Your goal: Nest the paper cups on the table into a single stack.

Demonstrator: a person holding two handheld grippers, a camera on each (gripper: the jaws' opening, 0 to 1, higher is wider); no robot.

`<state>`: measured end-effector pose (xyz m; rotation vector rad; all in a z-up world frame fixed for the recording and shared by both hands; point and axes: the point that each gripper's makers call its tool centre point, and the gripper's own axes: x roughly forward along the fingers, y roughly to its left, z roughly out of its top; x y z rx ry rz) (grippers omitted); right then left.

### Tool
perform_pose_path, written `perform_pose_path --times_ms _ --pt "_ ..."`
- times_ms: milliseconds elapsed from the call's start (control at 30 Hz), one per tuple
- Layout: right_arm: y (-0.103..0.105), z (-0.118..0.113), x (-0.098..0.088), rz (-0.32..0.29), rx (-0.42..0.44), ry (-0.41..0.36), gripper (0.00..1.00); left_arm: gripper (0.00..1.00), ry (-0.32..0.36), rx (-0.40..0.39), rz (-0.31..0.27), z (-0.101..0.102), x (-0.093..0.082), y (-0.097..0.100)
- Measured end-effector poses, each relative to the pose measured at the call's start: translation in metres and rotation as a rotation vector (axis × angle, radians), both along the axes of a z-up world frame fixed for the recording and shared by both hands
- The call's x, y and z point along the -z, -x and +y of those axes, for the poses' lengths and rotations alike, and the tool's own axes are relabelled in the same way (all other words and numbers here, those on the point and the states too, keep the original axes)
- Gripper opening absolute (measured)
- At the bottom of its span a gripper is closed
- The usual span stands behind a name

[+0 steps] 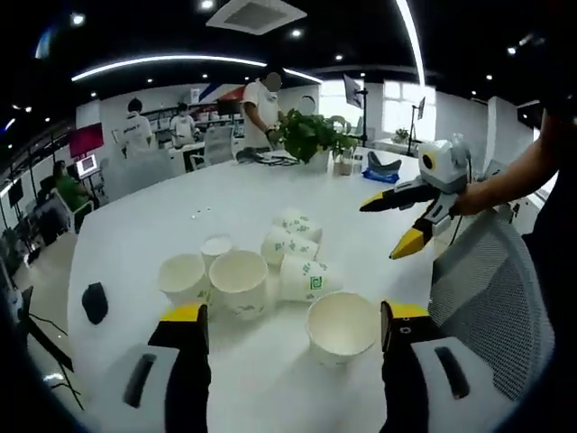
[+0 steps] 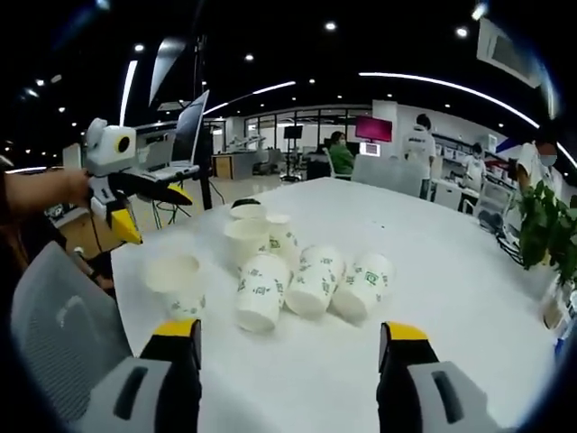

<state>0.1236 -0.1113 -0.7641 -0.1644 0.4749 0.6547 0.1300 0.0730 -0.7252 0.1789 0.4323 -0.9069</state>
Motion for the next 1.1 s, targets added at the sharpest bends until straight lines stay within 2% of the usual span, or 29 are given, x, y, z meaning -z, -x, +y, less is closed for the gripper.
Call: perform_pose_path --times_ms 100,533,967,1100 --pt "0.000 0.008 0.005 0.024 -0.016 -0.002 0.76 0.83 0.031 -0.006 -0.004 -0.002 -0.006 0.008" --pt "-0.007 0.034 0.027 0.093 -0.072 -0.013 0.64 0.98 0.049 -0.003 -0.005 -0.008 -0.007 0.031" --pt "-0.021 0.042 0.043 0.136 -0.052 -0.031 0.55 0.99 0.059 -0.009 -0.007 -0.006 -0.005 0.047" --pt "-0.024 0.047 0.042 0.151 -0.052 -0.041 0.53 0.99 0.062 -0.010 -0.009 -0.005 -0.005 0.048"
